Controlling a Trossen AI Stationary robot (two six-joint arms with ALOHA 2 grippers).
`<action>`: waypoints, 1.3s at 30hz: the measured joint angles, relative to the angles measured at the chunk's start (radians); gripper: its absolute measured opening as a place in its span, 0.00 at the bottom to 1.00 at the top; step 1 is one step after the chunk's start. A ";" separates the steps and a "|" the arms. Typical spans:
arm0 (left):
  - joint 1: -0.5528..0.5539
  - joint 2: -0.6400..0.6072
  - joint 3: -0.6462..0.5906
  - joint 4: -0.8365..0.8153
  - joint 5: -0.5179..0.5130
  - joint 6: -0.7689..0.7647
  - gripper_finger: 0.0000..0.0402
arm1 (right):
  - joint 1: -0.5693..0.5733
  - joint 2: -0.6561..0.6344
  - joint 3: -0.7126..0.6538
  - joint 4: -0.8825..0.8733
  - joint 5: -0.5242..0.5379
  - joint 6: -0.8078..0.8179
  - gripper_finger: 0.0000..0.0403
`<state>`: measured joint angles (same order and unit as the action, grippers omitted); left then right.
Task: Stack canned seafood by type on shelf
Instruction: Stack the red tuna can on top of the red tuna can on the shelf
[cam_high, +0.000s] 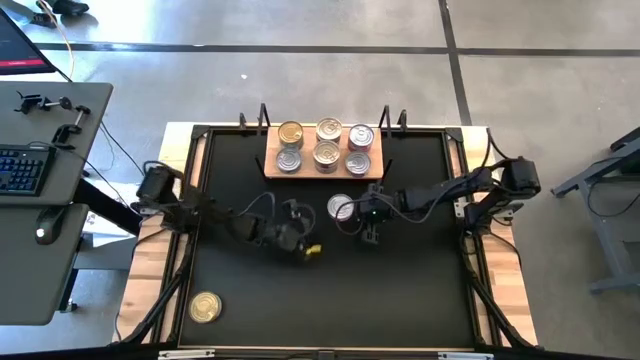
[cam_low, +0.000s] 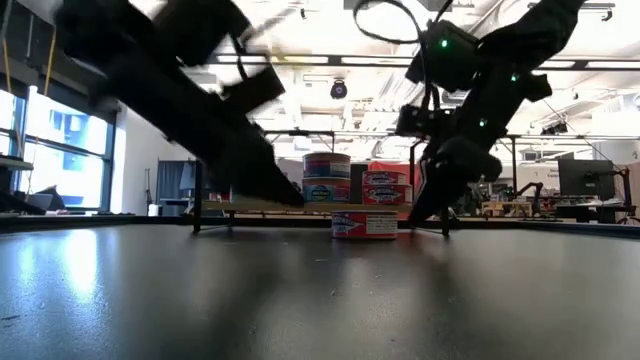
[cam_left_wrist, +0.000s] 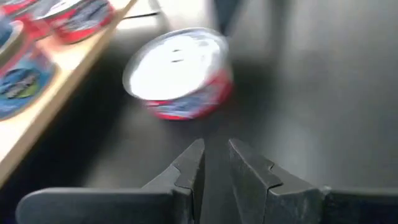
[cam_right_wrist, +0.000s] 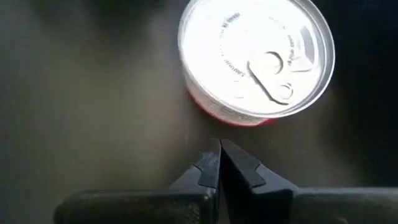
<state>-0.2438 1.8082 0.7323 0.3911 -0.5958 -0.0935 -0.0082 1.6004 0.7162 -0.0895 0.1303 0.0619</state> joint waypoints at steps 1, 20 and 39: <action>0.029 0.022 0.000 0.030 -0.001 0.016 0.15 | -0.004 0.008 0.000 0.010 0.004 0.013 0.00; 0.076 0.144 0.095 0.236 0.245 0.232 0.09 | -0.001 0.026 0.062 -0.138 0.212 0.049 0.00; 0.254 0.147 0.127 0.002 0.291 0.058 0.00 | 0.021 0.097 0.079 -0.066 0.161 0.116 0.00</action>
<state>0.0103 1.9553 0.8589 0.3933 -0.3050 -0.0351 0.0132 1.6974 0.7956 -0.1553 0.2915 0.1780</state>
